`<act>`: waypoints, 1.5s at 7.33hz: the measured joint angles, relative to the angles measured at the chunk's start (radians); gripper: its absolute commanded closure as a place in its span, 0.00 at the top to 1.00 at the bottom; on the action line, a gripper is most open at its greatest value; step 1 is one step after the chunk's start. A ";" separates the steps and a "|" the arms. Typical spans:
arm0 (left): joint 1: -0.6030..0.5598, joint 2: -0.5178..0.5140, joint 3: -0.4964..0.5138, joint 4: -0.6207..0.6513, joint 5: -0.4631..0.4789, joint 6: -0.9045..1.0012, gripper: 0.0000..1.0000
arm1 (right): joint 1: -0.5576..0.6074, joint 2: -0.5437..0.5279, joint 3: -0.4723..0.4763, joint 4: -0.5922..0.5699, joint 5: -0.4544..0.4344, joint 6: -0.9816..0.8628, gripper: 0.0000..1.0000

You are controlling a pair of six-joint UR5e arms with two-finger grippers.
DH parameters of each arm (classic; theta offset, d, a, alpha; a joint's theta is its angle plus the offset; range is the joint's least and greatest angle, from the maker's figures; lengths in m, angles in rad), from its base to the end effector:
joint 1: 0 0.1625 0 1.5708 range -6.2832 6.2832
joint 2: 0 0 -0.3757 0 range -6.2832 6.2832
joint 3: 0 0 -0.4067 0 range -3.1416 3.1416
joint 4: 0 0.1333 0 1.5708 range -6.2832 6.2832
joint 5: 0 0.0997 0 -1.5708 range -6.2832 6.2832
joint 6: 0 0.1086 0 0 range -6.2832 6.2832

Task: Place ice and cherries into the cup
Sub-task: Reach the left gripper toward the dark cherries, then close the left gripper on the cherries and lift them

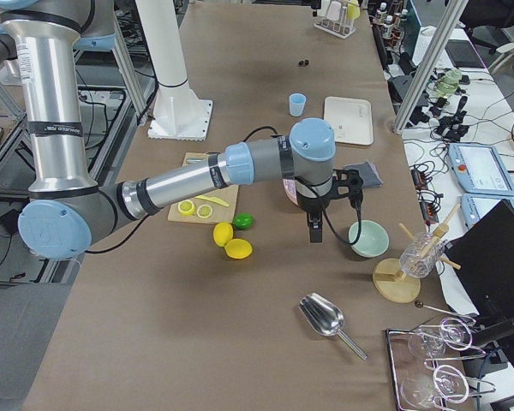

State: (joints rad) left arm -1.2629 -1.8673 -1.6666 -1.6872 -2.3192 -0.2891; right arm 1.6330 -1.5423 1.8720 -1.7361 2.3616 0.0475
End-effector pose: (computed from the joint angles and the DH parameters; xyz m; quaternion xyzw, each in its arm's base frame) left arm 0.1287 -0.6007 0.3873 0.1198 0.4070 0.1004 0.8999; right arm 0.0875 -0.5019 0.4654 0.0786 -0.3833 0.0188 0.9201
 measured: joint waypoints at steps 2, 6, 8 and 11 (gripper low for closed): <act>0.072 -0.038 0.028 -0.008 0.048 -0.055 0.99 | 0.019 -0.074 0.007 -0.004 -0.036 -0.031 0.99; 0.151 -0.047 0.200 -0.203 0.137 -0.247 0.98 | 0.016 -0.097 -0.022 -0.002 -0.061 -0.047 1.00; 0.243 -0.049 0.322 -0.407 0.183 -0.440 0.97 | 0.017 -0.117 -0.008 -0.002 -0.077 -0.077 1.00; 0.289 -0.031 0.351 -0.472 0.224 -0.496 0.65 | 0.017 -0.123 -0.006 -0.002 -0.101 -0.119 1.00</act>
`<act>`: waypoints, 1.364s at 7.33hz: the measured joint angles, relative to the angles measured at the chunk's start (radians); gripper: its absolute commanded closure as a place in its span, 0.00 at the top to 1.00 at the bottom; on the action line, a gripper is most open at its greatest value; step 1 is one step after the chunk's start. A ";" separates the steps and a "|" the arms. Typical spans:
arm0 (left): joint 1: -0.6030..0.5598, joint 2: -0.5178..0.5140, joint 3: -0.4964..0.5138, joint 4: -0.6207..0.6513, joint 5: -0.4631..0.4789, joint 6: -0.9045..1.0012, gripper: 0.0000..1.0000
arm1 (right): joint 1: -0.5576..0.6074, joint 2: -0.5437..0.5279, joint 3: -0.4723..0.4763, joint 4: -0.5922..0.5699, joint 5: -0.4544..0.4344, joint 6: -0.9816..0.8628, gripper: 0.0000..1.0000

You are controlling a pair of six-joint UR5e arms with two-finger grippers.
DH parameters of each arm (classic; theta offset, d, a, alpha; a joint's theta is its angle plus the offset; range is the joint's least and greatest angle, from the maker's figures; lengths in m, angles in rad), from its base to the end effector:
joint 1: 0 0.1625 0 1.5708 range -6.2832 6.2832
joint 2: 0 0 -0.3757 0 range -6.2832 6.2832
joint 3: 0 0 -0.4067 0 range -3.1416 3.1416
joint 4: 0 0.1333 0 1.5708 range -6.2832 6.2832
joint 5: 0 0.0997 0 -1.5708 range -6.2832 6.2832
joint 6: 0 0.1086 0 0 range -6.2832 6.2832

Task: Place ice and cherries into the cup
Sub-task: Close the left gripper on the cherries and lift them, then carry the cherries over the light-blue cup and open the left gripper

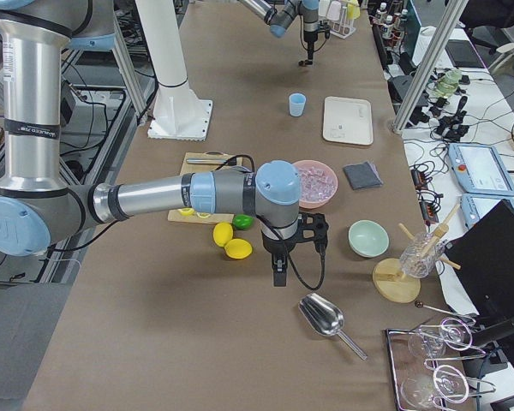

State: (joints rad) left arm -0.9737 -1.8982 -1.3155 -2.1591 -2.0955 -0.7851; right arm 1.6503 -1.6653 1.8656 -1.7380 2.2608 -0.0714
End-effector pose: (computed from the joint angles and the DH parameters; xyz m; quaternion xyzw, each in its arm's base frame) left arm 0.3074 -0.5925 0.5020 0.0849 0.3886 -0.0020 0.9175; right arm 0.1009 -0.4590 0.5360 0.0410 -0.3360 -0.0018 0.9410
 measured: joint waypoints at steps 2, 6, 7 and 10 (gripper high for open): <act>0.003 0.024 -0.029 0.001 -0.003 -0.006 0.36 | 0.000 -0.005 -0.001 -0.001 -0.001 -0.004 1.00; 0.038 0.054 -0.087 0.001 0.003 -0.031 0.31 | 0.025 -0.026 -0.004 -0.002 0.000 -0.006 1.00; 0.040 0.049 -0.099 0.008 -0.006 -0.032 0.31 | 0.036 -0.028 -0.004 -0.002 -0.001 -0.006 1.00; 0.022 -0.160 -0.158 0.260 -0.054 -0.098 0.31 | 0.043 -0.027 -0.002 -0.003 -0.003 -0.005 1.00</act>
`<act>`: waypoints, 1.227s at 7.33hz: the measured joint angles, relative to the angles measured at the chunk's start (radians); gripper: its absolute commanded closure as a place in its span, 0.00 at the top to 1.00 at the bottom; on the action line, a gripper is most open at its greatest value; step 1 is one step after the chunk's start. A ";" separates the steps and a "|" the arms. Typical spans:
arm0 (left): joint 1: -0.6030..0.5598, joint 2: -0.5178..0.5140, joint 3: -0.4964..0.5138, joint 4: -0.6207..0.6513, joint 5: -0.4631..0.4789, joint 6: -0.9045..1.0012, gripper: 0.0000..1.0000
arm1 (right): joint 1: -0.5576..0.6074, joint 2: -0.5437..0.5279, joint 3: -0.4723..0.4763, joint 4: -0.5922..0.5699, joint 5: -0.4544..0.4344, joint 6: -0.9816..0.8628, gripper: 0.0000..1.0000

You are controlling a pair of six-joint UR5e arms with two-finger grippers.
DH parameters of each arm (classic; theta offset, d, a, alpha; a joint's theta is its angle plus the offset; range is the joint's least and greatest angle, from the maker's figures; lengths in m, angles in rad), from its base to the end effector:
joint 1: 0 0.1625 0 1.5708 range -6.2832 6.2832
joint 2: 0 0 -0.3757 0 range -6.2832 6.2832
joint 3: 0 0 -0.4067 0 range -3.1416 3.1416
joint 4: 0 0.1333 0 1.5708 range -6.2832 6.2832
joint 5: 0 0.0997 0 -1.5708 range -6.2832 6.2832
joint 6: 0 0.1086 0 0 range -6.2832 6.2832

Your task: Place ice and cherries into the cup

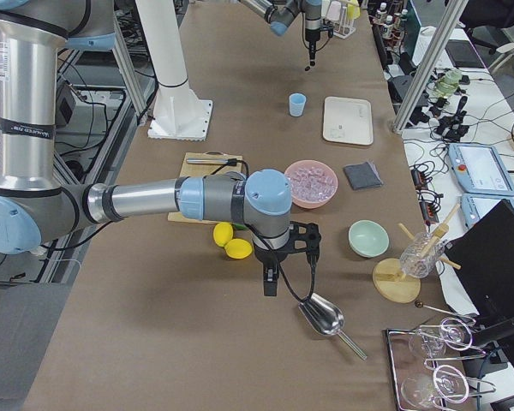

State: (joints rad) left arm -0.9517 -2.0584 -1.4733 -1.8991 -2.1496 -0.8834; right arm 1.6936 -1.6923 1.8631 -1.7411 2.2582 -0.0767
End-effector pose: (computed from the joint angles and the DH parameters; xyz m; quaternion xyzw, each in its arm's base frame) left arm 0.3385 -0.6024 0.3426 0.0639 0.4252 -0.0188 0.9026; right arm 0.1196 -0.4437 0.5502 0.0338 -0.3353 0.0216 0.9413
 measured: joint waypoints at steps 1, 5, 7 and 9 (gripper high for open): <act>0.015 -0.088 -0.023 0.091 -0.001 -0.084 0.31 | 0.001 0.001 0.001 0.000 0.000 0.000 1.00; 0.208 -0.259 -0.117 0.154 0.120 -0.488 0.37 | 0.003 0.009 0.006 -0.004 0.002 0.000 1.00; 0.247 -0.254 -0.150 0.156 0.161 -0.531 0.98 | 0.003 0.010 0.005 -0.005 0.001 0.000 1.00; 0.251 -0.235 -0.170 0.157 0.166 -0.535 0.98 | 0.005 0.008 0.005 -0.005 0.001 0.000 1.00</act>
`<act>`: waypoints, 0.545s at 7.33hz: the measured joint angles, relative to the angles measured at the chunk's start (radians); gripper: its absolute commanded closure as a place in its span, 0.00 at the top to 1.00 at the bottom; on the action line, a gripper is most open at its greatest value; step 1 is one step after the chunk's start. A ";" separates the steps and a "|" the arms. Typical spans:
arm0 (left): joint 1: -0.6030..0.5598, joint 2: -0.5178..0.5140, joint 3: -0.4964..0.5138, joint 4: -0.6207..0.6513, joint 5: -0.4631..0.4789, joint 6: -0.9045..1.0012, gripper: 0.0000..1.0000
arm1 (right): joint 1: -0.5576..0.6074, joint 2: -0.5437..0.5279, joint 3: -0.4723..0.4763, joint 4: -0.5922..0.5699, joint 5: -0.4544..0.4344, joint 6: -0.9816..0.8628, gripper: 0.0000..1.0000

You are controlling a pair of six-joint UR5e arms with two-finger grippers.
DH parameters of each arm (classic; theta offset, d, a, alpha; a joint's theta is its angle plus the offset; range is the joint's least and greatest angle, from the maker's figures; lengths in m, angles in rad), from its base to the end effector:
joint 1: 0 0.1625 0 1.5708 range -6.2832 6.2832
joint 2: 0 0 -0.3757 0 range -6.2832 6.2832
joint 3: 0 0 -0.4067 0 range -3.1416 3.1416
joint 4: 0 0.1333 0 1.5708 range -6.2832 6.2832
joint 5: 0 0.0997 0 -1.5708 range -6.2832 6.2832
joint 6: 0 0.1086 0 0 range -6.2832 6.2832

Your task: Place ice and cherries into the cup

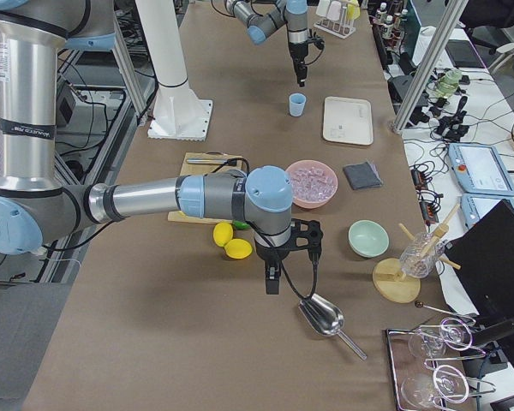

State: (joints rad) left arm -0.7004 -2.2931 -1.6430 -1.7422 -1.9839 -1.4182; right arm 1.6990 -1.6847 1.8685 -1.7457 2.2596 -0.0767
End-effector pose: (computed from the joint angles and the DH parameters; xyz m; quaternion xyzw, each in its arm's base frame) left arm 0.4559 -0.5016 0.1287 0.0227 0.4889 -0.1428 0.8603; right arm 0.1222 -0.4456 0.5444 0.0387 -0.3354 0.0227 0.9410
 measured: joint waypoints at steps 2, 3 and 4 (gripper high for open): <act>-0.054 0.078 -0.054 0.003 -0.029 0.032 0.98 | 0.003 -0.001 -0.001 0.001 0.000 0.000 1.00; -0.151 0.147 -0.070 0.011 -0.110 0.135 0.98 | 0.003 -0.001 -0.004 0.001 0.000 0.000 1.00; -0.271 0.222 -0.065 0.023 -0.202 0.294 0.98 | 0.003 0.000 -0.006 0.001 0.000 0.000 1.00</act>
State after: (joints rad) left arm -0.9718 -2.0714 -1.7081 -1.7196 -2.1863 -1.1238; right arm 1.7023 -1.6849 1.8626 -1.7445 2.2598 -0.0767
